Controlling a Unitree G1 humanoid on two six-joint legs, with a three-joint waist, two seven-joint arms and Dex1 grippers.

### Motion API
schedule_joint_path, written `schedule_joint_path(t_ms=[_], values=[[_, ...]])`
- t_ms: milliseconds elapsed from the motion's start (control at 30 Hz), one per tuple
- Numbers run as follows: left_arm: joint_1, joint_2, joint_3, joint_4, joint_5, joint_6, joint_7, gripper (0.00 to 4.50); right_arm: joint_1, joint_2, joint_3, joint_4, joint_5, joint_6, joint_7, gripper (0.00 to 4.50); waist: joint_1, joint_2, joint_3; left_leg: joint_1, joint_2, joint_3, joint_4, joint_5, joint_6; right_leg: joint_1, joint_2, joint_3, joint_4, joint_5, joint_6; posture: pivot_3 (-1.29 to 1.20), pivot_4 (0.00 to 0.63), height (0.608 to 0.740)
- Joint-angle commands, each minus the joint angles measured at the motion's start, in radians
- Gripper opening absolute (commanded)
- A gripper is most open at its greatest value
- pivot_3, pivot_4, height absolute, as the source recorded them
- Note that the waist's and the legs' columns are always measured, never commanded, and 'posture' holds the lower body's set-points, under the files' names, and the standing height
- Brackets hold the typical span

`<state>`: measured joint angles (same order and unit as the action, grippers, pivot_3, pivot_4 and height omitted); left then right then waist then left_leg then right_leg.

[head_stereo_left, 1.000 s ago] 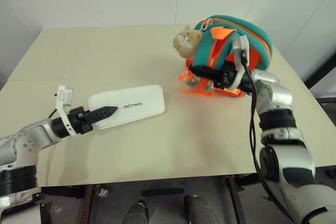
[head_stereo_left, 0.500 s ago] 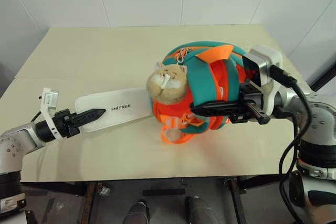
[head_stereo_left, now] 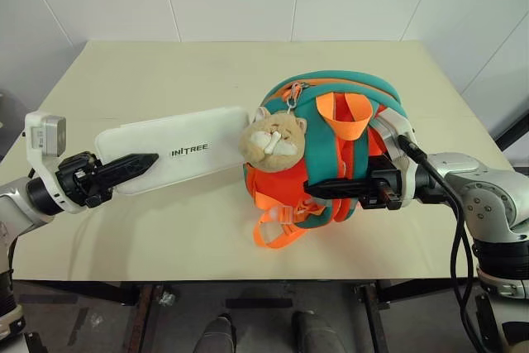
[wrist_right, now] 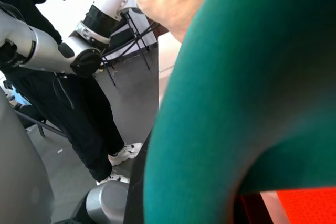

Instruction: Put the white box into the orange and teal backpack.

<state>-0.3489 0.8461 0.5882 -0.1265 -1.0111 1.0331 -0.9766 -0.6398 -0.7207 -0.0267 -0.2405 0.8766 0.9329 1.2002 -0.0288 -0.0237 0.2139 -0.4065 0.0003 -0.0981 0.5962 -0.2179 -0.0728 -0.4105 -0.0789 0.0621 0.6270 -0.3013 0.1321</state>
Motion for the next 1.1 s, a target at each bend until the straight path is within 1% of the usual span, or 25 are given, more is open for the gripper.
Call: schedule_joint_path(t_ms=[33, 100, 200, 433, 533, 633, 800, 867, 1000, 1100], values=[[-0.046, 0.011, -0.002, -0.066, -0.035, -0.056, -0.012, 1.29, 0.006, 0.006, 0.0, -0.014, 0.01, -0.022, 0.013, 0.05, 0.0, 0.0, 0.0, 0.0, 0.0, 0.0, 0.0, 0.0, 0.0, 0.0, 0.0, 0.0, 0.0, 0.0, 0.0, 0.0, 0.15, 0.74], [-0.059, 0.013, -0.026, -0.076, -0.034, -0.064, -0.02, 1.29, 0.007, 0.01, 0.004, -0.016, 0.01, -0.024, 0.012, 0.05, 0.0, 0.0, 0.0, 0.0, 0.0, 0.0, 0.0, 0.0, 0.0, 0.0, 0.0, 0.0, 0.0, 0.0, 0.0, 0.0, 0.15, 0.74], [-0.106, 0.02, -0.103, -0.082, 0.002, -0.105, -0.047, 1.29, 0.008, 0.016, 0.012, -0.016, 0.012, -0.029, 0.01, 0.05, 0.0, 0.0, 0.0, 0.0, 0.0, 0.0, 0.0, 0.0, 0.0, 0.0, 0.0, 0.0, 0.0, 0.0, 0.0, 0.0, 0.15, 0.74], [-0.204, 0.061, -0.317, -0.033, 0.153, -0.243, -0.188, 1.29, 0.001, 0.024, 0.02, -0.014, 0.007, -0.037, 0.013, 0.05, 0.001, 0.0, 0.0, 0.0, 0.0, 0.0, 0.001, 0.0, 0.0, 0.001, 0.0, 0.0, 0.0, 0.0, 0.0, 0.0, 0.15, 0.74], [-0.245, 0.06, -0.385, -0.009, 0.204, -0.286, -0.233, 1.29, 0.004, 0.022, 0.019, -0.018, 0.004, -0.039, 0.016, 0.05, 0.001, 0.0, 0.0, 0.0, 0.0, 0.0, 0.001, 0.0, 0.0, 0.001, 0.0, 0.0, 0.0, 0.0, 0.0, 0.0, 0.15, 0.74], [-0.308, 0.039, -0.45, 0.021, 0.256, -0.328, -0.253, 1.29, 0.007, 0.022, 0.018, -0.024, 0.002, -0.04, 0.016, 0.05, 0.001, 0.0, 0.0, 0.0, 0.0, 0.0, 0.0, 0.0, 0.0, 0.001, 0.001, 0.0, 0.0, 0.0, 0.0, 0.0, 0.15, 0.74], [-0.485, -0.065, -0.573, 0.134, 0.394, -0.409, -0.198, 1.29, 0.017, 0.029, 0.017, -0.037, 0.002, -0.043, 0.007, 0.05, 0.003, 0.0, 0.0, 0.0, 0.0, 0.0, 0.002, 0.0, 0.0, 0.001, 0.001, 0.0, 0.0, 0.001, 0.001, 0.0, 0.15, 0.74], [-0.545, -0.121, -0.593, 0.18, 0.423, -0.439, -0.182, 1.29, 0.023, 0.033, 0.018, -0.047, 0.005, -0.044, 0.0, 0.05, 0.002, 0.0, 0.0, -0.001, -0.001, 0.0, 0.003, 0.0, 0.0, 0.001, 0.001, 0.0, 0.001, 0.001, 0.002, 0.0, 0.15, 0.74], [-0.629, -0.225, -0.628, 0.262, 0.476, -0.509, -0.174, 1.29, 0.034, 0.035, 0.018, -0.06, 0.008, -0.046, -0.007, 0.05, -0.001, -0.001, 0.0, -0.001, -0.001, 0.0, 0.004, 0.0, 0.001, 0.001, 0.001, 0.0, 0.001, 0.001, 0.002, 0.0, 0.15, 0.74], [-0.665, -0.298, -0.666, 0.322, 0.53, -0.565, -0.165, 1.29, 0.038, 0.038, 0.018, -0.065, 0.009, -0.047, -0.014, 0.05, 0.0, -0.001, 0.0, -0.001, -0.001, 0.0, 0.005, 0.0, 0.001, 0.001, 0.001, 0.0, 0.001, 0.001, 0.002, 0.0, 0.15, 0.74]])
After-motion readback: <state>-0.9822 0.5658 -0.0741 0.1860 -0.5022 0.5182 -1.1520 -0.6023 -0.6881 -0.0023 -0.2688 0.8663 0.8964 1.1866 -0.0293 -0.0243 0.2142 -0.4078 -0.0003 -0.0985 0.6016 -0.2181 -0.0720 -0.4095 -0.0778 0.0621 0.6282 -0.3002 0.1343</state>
